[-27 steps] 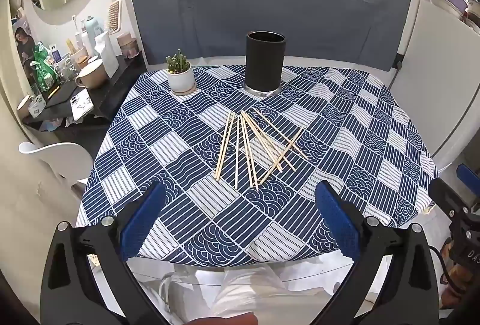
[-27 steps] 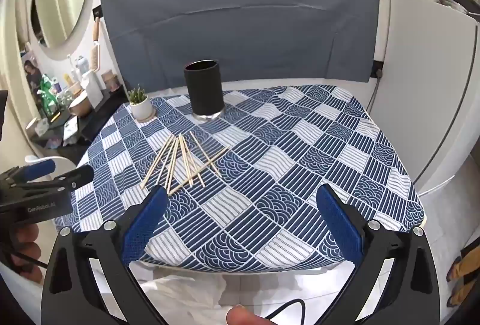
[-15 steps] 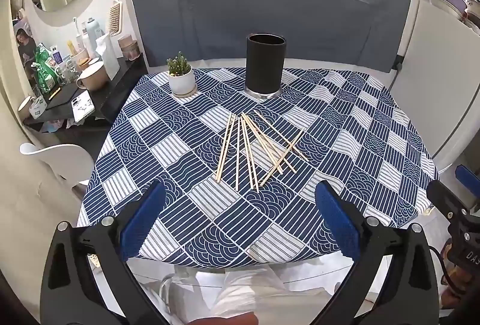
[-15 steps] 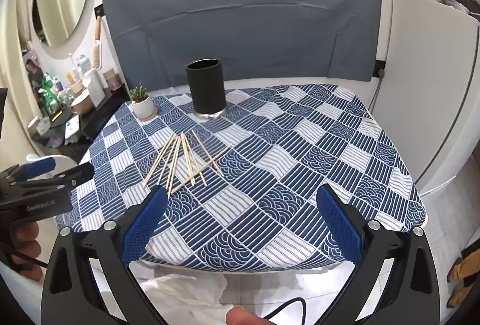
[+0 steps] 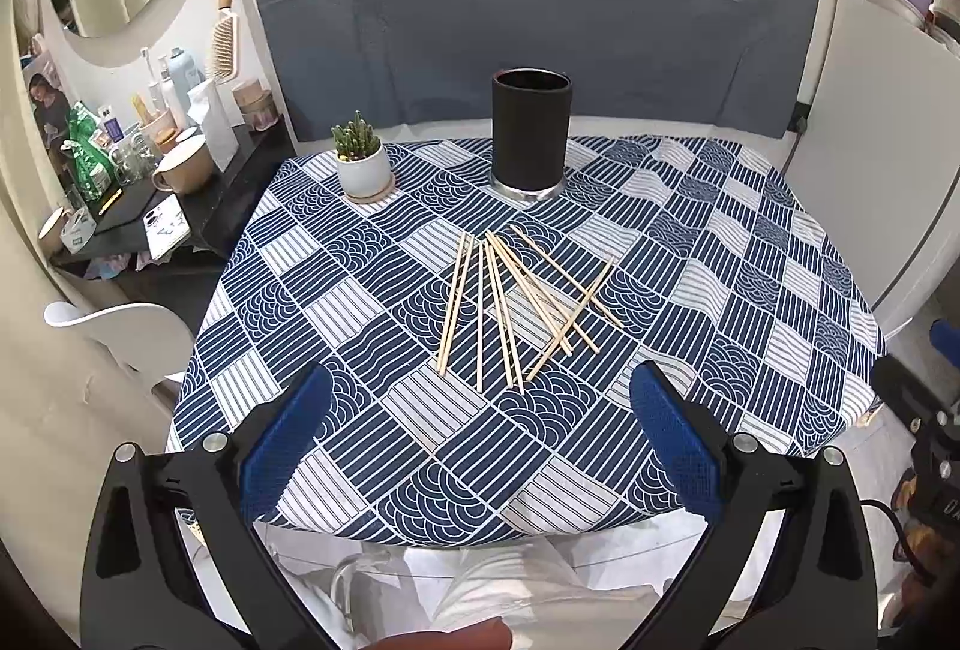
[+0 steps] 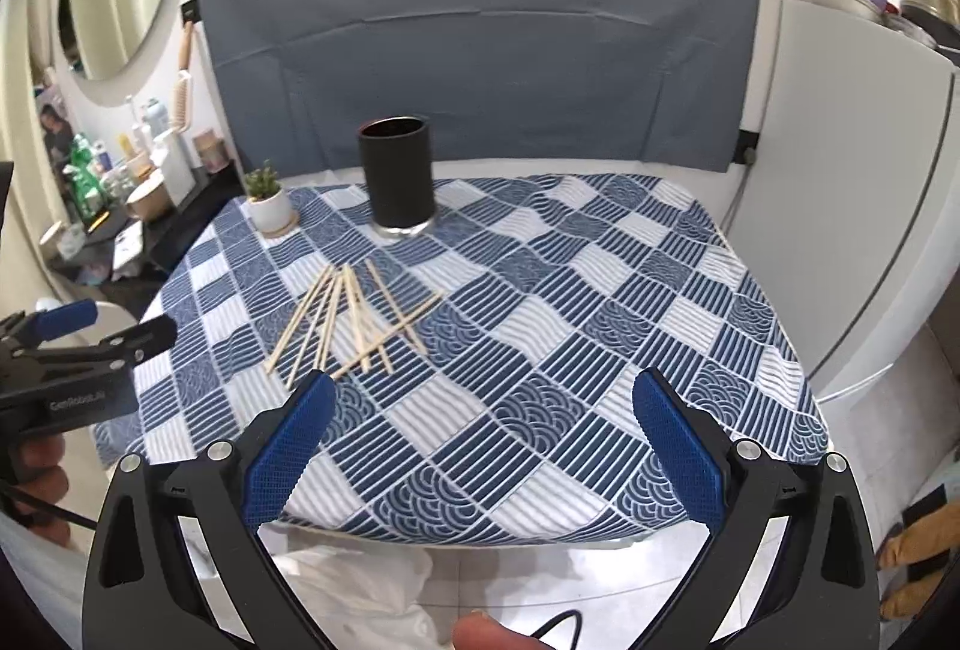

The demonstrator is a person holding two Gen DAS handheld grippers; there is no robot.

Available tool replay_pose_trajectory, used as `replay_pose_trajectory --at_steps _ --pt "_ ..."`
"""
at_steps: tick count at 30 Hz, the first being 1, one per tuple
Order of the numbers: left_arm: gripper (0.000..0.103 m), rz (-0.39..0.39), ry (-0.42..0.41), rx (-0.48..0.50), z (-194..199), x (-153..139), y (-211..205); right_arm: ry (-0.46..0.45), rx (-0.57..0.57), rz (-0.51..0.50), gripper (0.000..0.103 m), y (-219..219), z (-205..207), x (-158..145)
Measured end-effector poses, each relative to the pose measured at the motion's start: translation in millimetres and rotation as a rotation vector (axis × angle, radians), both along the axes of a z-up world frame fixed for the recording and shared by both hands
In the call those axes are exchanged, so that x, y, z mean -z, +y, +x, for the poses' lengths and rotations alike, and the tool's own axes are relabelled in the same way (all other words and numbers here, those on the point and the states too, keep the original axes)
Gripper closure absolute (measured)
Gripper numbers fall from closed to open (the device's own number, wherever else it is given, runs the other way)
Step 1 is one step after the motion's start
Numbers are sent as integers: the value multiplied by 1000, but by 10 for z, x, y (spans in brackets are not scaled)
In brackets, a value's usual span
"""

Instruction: Organize utensils

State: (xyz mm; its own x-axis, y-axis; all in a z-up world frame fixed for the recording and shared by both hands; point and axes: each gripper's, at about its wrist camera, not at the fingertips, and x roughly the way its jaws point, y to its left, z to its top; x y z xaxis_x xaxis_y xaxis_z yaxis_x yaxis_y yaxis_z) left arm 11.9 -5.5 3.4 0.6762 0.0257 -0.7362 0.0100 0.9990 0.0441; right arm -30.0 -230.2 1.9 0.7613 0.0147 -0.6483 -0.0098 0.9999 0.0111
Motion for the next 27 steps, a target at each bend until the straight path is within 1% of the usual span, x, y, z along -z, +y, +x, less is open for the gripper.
replay_pose_trajectory --at_steps 5,7,10,12,19,27 --pt "6 3 -1 -1 62 14 27 -6 -4 -16 8 16 80 6" --pt "6 2 9 6 99 26 22 -5 -13 -7 8 13 93 22" --pt "6 -20 17 7 134 35 43 -5 5 11 8 17 105 45" --pt "6 -32 28 9 171 44 46 1 -2 9 8 38 112 63" --pt "6 -5 34 2 165 81 55 24 4 7 8 40 144 117" --pt "6 -1 57 -3 173 134 98 40 -5 -1 8 96 158 176"
